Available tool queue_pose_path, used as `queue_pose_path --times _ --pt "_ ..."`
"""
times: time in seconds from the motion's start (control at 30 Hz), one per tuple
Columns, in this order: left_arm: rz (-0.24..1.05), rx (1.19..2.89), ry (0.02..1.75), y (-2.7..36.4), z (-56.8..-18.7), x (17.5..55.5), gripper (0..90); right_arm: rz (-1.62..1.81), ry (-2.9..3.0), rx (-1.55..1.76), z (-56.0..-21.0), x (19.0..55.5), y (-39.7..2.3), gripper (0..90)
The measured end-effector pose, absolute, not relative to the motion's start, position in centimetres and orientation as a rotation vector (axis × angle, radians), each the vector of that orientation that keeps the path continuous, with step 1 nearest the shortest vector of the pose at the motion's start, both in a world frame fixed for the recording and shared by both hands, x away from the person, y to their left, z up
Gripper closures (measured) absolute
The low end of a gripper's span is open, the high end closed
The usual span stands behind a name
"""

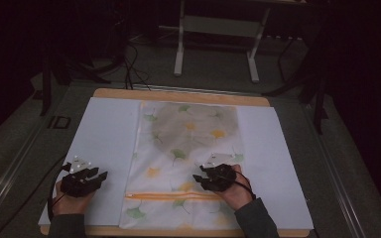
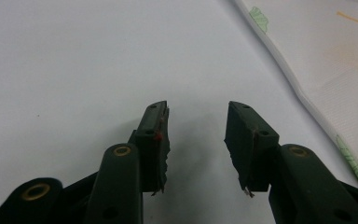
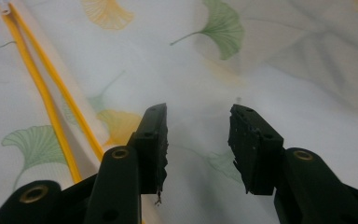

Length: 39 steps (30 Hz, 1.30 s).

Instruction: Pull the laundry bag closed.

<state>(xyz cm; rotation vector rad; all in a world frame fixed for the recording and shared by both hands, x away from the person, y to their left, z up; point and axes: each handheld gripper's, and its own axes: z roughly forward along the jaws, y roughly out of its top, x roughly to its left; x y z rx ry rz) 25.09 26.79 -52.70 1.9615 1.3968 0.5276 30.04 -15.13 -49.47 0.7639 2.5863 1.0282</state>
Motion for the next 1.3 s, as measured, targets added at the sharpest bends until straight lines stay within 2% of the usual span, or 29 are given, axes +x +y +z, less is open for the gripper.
queue_pose_path --times 1.3 --pt "0.528 1.956 1.390 26.8 -52.6 25.0 58.4 1.007 2.777 0.481 -50.3 29.8 -8.4 56.3"
